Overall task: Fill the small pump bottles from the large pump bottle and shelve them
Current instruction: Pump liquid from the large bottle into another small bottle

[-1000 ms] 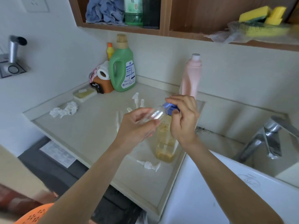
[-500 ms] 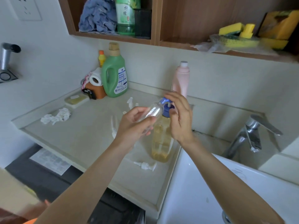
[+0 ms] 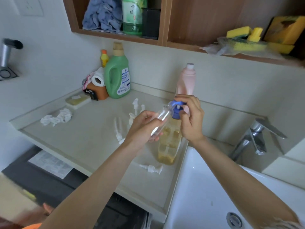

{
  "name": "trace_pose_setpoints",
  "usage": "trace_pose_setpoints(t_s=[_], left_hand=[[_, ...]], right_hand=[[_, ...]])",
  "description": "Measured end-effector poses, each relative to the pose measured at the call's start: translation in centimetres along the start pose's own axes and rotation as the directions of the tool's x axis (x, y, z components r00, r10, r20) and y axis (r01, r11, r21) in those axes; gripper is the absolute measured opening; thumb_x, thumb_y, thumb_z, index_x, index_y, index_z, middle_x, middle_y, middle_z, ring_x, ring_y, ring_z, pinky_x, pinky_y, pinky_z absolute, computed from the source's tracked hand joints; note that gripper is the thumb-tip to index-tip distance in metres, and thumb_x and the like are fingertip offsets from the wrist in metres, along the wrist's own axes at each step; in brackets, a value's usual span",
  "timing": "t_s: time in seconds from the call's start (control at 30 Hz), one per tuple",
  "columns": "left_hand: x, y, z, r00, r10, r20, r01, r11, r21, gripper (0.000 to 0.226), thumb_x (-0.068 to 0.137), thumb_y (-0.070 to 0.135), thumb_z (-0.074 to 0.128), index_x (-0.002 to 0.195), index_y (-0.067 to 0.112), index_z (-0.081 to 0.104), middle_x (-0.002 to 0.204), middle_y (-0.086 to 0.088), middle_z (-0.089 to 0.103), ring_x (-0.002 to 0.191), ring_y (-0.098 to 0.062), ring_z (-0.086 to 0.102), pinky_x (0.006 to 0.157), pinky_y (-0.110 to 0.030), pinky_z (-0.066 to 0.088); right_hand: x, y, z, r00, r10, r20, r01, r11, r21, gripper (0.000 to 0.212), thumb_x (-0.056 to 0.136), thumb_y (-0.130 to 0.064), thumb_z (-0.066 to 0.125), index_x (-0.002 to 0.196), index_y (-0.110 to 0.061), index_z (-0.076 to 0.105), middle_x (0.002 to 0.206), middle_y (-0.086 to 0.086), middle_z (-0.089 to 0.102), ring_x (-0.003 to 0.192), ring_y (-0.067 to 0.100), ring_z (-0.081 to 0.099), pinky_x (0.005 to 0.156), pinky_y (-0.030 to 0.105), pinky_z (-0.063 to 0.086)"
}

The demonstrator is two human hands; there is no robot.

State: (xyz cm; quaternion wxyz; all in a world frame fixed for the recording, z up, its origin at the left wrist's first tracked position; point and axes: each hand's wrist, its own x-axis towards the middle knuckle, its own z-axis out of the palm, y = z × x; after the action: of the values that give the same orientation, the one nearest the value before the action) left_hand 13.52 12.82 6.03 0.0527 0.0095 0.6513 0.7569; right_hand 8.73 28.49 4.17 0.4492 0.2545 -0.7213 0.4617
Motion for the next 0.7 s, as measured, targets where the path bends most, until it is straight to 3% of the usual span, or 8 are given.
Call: trace_pose_setpoints(t_s=[0.13, 0.27, 0.47, 0.7], left_hand=[[0.0, 0.5, 0.2, 0.999, 0.037, 0.009, -0.037, 0.998, -0.05, 0.023, 0.077, 0.011, 0.069, 0.094, 0.011, 0.055, 0.079, 0.0, 0.067, 0.052, -0.015, 0.062, 0.05, -0.022, 0.045], [-0.1, 0.4, 0.4, 0.999, 0.05, 0.008, -0.05, 0.996, -0.07, 0.043, 0.061, 0.021, 0.065, 0.101, 0.006, 0.058, 0.077, -0.001, 0.068, 0.052, -0.017, 0.062, 0.048, -0.021, 0.046], [0.3, -0.8, 0.6, 1.0, -0.001, 0.003, 0.001, 0.995, -0.099, 0.03, 0.062, 0.019, 0.061, 0.089, 0.009, 0.056, 0.065, -0.003, 0.064, 0.046, -0.018, 0.053, 0.044, -0.02, 0.037], [0.4, -0.6, -0.1, 0.999, -0.037, 0.012, 0.038, 0.993, -0.116, 0.016, 0.076, 0.006, 0.065, 0.091, 0.009, 0.059, 0.065, -0.001, 0.066, 0.051, -0.02, 0.053, 0.043, -0.018, 0.041]], right_hand=[[0.7, 0.2, -0.4, 0.998, 0.033, 0.056, -0.033, 0.999, 0.004, 0.036, 0.079, -0.01, 0.041, 0.1, 0.003, 0.067, 0.109, 0.009, 0.065, 0.106, 0.023, 0.058, 0.095, 0.035, 0.044], [-0.5, 0.3, 0.3, 1.0, 0.021, 0.017, -0.022, 1.0, 0.02, 0.038, 0.082, -0.012, 0.041, 0.106, 0.006, 0.064, 0.115, 0.007, 0.06, 0.112, 0.023, 0.055, 0.094, 0.038, 0.046], [-0.9, 0.4, 1.7, 0.994, 0.04, -0.104, -0.049, 0.995, -0.084, 0.033, 0.083, -0.014, 0.036, 0.081, 0.002, 0.065, 0.09, 0.007, 0.065, 0.087, 0.023, 0.055, 0.083, 0.018, 0.037], [-0.7, -0.1, 1.3, 0.998, 0.041, -0.055, -0.048, 0.989, -0.136, 0.03, 0.078, -0.011, 0.038, 0.078, -0.004, 0.068, 0.084, 0.003, 0.067, 0.082, 0.016, 0.052, 0.081, 0.018, 0.035]])
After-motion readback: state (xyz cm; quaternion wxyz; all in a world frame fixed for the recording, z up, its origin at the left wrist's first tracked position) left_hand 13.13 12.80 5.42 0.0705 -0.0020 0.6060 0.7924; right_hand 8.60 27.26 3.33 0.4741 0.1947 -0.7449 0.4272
